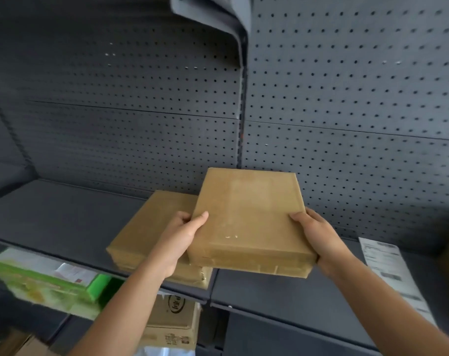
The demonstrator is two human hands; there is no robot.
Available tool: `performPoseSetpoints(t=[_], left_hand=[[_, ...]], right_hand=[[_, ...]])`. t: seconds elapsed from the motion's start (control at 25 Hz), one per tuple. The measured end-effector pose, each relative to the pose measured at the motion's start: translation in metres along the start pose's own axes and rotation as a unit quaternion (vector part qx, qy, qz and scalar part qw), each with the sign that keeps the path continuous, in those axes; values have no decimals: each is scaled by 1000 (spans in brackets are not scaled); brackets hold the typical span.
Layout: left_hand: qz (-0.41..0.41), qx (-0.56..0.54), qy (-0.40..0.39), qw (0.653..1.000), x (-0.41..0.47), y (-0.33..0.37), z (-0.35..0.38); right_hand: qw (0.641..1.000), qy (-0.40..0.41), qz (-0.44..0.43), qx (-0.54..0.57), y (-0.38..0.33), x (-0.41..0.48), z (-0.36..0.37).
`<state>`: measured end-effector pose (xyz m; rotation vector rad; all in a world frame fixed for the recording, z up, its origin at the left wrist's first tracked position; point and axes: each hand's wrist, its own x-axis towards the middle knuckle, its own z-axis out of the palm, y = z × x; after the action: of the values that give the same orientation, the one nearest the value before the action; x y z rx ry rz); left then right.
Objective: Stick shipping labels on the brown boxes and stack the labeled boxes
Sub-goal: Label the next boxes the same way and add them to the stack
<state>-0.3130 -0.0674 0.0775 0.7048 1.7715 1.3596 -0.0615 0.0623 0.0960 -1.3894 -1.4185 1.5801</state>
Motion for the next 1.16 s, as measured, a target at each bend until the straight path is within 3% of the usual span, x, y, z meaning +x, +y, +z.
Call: performPoseSetpoints(t=[0.16, 0.4, 1.0, 1.16], left_hand=[[-15, 19, -27, 999, 0, -10, 63], [-24, 78, -28, 996, -9, -32, 126], [-16, 130, 7, 991, -10, -70, 153], [55, 180, 19, 982, -12, -64, 150]], right_hand=[[998, 64, 3, 10, 21, -6, -65], [995, 84, 23, 40, 61, -14, -117], [996, 61, 28, 55, 118, 0, -129], [998, 60, 0, 4, 114, -7, -146]])
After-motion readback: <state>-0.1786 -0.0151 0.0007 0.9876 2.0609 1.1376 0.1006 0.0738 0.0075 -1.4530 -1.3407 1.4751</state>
